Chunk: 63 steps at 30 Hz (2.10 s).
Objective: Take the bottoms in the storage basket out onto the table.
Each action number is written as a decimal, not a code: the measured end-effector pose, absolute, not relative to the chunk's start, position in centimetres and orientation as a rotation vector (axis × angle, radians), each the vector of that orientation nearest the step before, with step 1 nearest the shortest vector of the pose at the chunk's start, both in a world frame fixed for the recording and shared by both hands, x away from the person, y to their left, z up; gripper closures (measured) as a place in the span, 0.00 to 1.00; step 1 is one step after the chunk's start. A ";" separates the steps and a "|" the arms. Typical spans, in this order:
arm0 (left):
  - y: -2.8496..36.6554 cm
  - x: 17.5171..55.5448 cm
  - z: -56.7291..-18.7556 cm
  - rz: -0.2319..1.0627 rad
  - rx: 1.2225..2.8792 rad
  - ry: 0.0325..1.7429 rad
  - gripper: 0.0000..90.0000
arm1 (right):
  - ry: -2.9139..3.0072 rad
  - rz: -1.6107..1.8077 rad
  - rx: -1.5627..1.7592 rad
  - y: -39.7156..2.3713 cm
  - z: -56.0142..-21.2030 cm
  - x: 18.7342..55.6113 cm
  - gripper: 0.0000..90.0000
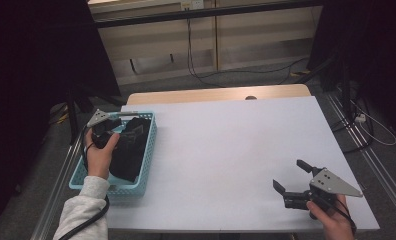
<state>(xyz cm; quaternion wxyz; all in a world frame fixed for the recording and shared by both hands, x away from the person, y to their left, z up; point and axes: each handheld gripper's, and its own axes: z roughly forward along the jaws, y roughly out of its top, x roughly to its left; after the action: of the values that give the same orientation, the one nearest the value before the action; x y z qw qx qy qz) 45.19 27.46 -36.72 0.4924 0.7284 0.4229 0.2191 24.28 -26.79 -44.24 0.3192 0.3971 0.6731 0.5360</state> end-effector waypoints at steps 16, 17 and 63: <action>27.8 46.8 -38.0 0.525 1.874 1.083 0.04 | 1.771 1.415 1.045 -26.8 -44.2 24.3 0.01; 27.9 46.9 -38.2 0.523 1.883 1.086 0.04 | 1.771 1.416 1.045 -26.8 -44.2 24.3 0.01; 28.4 50.9 -45.0 0.366 2.194 1.243 0.00 | 1.790 1.416 1.031 -26.9 -44.2 24.1 0.02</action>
<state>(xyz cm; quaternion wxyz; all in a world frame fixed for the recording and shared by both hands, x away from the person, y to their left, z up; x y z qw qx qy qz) 50.87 28.38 -45.03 0.2924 0.8235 0.4663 0.1375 24.12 -26.86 -44.22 0.3134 0.3911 0.6787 0.5368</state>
